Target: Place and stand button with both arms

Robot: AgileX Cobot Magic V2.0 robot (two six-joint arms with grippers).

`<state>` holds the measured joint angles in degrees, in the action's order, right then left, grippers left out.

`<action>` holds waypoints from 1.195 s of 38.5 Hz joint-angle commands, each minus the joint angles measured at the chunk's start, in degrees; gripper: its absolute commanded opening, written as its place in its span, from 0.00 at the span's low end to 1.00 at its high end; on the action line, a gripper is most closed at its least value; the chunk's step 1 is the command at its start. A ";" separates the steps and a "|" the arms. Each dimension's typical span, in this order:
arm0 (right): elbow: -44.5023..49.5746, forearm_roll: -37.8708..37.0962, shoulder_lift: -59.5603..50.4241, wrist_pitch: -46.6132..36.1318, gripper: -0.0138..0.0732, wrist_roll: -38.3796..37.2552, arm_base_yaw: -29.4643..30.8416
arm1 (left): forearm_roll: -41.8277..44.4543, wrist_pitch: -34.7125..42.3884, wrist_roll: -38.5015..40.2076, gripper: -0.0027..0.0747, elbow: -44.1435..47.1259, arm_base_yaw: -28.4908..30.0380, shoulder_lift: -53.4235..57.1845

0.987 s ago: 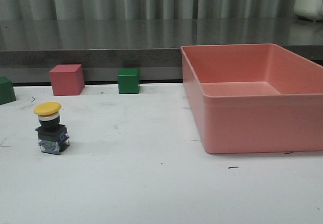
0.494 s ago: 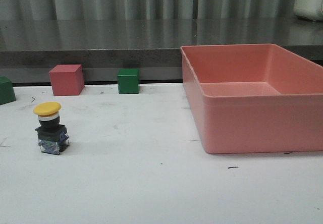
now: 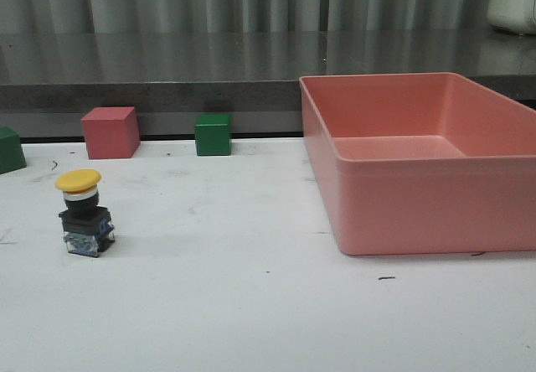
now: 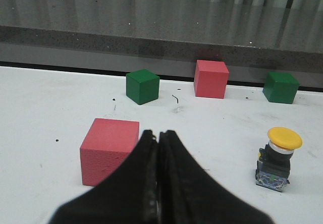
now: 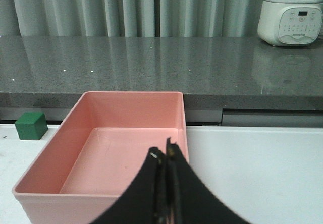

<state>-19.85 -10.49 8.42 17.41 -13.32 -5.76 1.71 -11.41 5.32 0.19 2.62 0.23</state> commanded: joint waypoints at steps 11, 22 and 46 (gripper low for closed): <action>-1.38 -1.12 0.57 -4.81 0.09 0.24 0.22 | -0.50 4.91 0.60 0.01 0.43 0.07 1.44; -1.38 -1.12 0.57 -4.81 0.09 0.24 0.22 | -0.50 4.91 0.60 0.01 0.43 0.07 1.44; 10.51 11.20 -1.03 -15.73 0.09 11.20 0.22 | -0.50 4.91 0.60 0.01 0.43 0.07 1.44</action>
<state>-10.78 -1.21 7.93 10.27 -3.90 -5.76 1.71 -11.41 5.32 0.19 2.62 0.23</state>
